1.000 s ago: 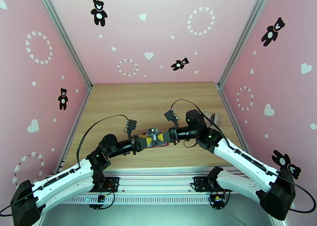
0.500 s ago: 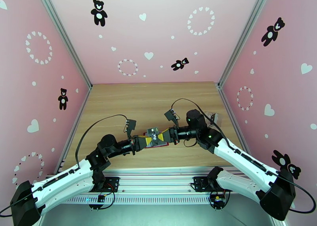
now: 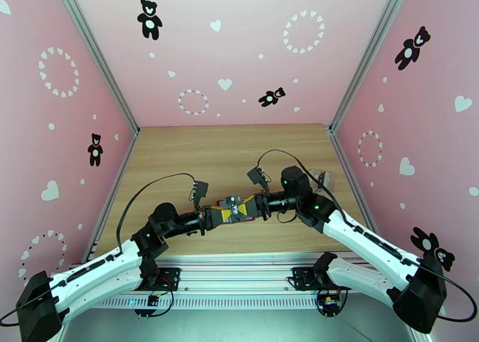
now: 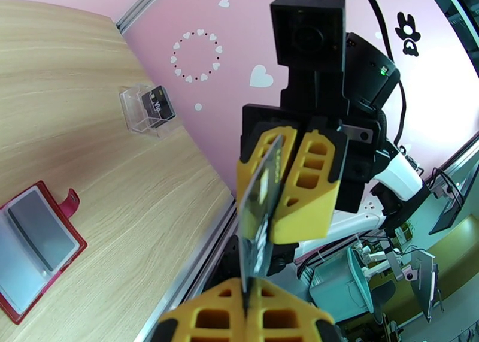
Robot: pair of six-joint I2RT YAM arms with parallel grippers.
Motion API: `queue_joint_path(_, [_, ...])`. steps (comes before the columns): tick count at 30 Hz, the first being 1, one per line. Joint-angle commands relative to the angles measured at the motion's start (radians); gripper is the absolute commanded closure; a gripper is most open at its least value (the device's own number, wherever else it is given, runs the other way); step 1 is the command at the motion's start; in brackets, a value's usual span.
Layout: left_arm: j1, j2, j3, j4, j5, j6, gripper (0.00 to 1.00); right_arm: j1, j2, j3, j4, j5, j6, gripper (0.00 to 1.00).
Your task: Put the credit cards into the card holder
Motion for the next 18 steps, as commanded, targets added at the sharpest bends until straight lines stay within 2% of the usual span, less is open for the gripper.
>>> queue_joint_path(1, [-0.007, 0.004, 0.015, -0.063, -0.017, -0.004, 0.82, 0.016, -0.025, -0.003, 0.024, -0.018, -0.011, 1.00])
queue_joint_path(2, [-0.008, -0.006, 0.019, -0.097, -0.042, 0.002, 0.67, 0.016, -0.023, 0.001, -0.003, 0.004, -0.019, 1.00])
queue_joint_path(3, [-0.008, -0.019, 0.030, -0.150, -0.081, 0.012, 0.58, 0.014, -0.017, 0.007, -0.032, 0.031, -0.027, 1.00])
queue_joint_path(5, [-0.008, -0.042, 0.060, -0.314, -0.210, 0.026, 0.50, 0.003, 0.007, 0.014, -0.084, 0.083, -0.027, 1.00])
queue_joint_path(8, [0.008, -0.010, 0.126, -0.596, -0.426, 0.004, 0.49, -0.025, 0.093, 0.046, -0.206, 0.237, -0.003, 1.00])
queue_joint_path(9, [0.026, 0.017, 0.129, -0.616, -0.431, -0.005, 0.49, -0.035, 0.141, 0.063, -0.247, 0.279, 0.003, 1.00])
queue_joint_path(11, [0.053, 0.063, 0.095, -0.529, -0.359, -0.023, 0.49, -0.046, 0.229, 0.081, -0.269, 0.319, 0.023, 1.00])
queue_joint_path(16, [0.065, 0.207, 0.079, -0.434, -0.338, -0.029, 0.51, -0.053, 0.385, 0.068, -0.175, 0.311, 0.090, 1.00])
queue_joint_path(18, [0.071, 0.285, 0.087, -0.405, -0.330, -0.031, 0.56, -0.057, 0.432, 0.070, -0.156, 0.319, 0.095, 1.00])
